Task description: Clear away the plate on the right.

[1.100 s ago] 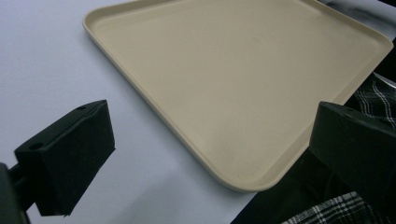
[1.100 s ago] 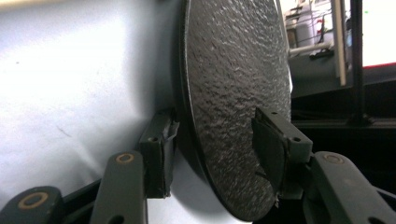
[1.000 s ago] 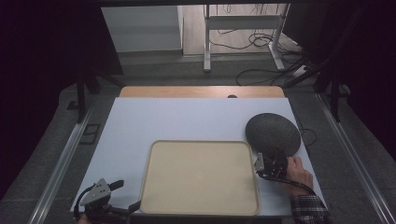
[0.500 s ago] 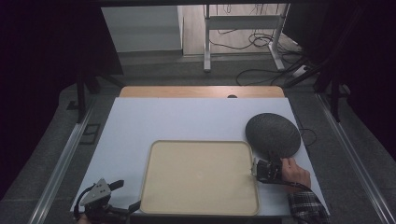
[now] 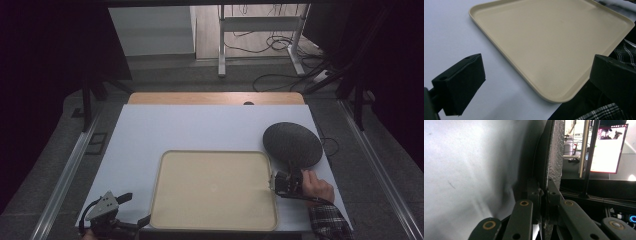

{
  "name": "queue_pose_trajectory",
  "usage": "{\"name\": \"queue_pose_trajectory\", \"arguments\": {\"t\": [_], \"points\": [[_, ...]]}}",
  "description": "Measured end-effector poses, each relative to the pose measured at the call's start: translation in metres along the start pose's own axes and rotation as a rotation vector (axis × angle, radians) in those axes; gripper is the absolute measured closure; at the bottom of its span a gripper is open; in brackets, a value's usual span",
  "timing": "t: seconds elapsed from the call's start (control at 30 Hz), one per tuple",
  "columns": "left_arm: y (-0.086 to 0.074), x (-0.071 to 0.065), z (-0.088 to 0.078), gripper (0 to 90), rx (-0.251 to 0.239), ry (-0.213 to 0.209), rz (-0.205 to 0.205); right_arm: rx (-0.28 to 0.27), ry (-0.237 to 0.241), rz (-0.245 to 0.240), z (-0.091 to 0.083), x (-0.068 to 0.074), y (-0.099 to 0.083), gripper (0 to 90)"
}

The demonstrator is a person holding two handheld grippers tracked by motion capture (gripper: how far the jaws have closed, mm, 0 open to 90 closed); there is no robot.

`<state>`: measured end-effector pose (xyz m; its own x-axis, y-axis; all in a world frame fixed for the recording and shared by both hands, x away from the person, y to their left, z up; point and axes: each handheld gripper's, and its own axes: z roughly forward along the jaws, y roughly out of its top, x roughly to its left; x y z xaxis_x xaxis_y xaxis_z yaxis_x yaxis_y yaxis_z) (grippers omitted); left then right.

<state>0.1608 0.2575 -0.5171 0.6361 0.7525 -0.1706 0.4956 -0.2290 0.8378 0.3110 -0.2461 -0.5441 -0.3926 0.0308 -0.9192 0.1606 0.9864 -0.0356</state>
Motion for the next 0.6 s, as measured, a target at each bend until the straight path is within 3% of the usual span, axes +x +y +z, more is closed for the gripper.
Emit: {"name": "queue_pose_trajectory", "arguments": {"t": [0.17,0.4,0.6], "points": [[0.000,0.000,0.000,0.0,-0.004,0.000,-0.005,-0.016,-0.015,0.006,-0.005,-0.003,0.000,82.9],[0.000,0.000,0.000,0.0,-0.005,0.001,-0.005,-0.027,-0.023,-0.021,-0.013,-0.003,0.002,82.3],[0.000,0.000,0.000,0.0,-0.004,0.002,-0.004,-0.051,-0.062,-0.020,-0.023,-0.006,0.003,82.2]]}}
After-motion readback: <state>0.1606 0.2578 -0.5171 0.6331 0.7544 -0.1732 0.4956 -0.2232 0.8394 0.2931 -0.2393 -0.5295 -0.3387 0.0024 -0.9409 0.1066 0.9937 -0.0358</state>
